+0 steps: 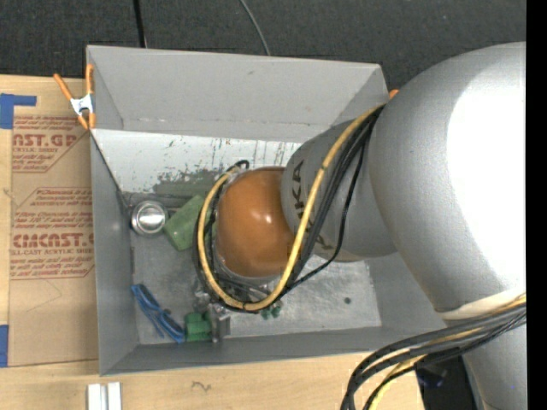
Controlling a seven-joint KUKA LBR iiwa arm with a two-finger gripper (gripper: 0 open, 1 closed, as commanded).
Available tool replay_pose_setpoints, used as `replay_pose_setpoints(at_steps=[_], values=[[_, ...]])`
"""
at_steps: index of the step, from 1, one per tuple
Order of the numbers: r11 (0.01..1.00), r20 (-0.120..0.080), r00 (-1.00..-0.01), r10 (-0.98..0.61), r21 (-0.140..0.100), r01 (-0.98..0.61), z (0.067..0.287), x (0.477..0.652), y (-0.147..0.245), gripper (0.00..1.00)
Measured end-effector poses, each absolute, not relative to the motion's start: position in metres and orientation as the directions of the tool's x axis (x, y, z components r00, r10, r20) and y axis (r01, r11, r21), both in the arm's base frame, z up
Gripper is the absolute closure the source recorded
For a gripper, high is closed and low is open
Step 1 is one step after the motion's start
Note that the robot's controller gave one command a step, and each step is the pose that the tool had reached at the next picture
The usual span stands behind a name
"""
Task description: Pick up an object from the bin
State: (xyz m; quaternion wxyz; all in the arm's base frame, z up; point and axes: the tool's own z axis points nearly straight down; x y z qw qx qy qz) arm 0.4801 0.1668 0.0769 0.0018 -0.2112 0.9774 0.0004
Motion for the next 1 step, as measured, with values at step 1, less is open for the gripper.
replay_pose_setpoints(at_steps=[1], values=[[0.794,-0.011,-0.794,-0.608,-0.004,-0.608,0.3149,0.5072,0.1373,1.0]])
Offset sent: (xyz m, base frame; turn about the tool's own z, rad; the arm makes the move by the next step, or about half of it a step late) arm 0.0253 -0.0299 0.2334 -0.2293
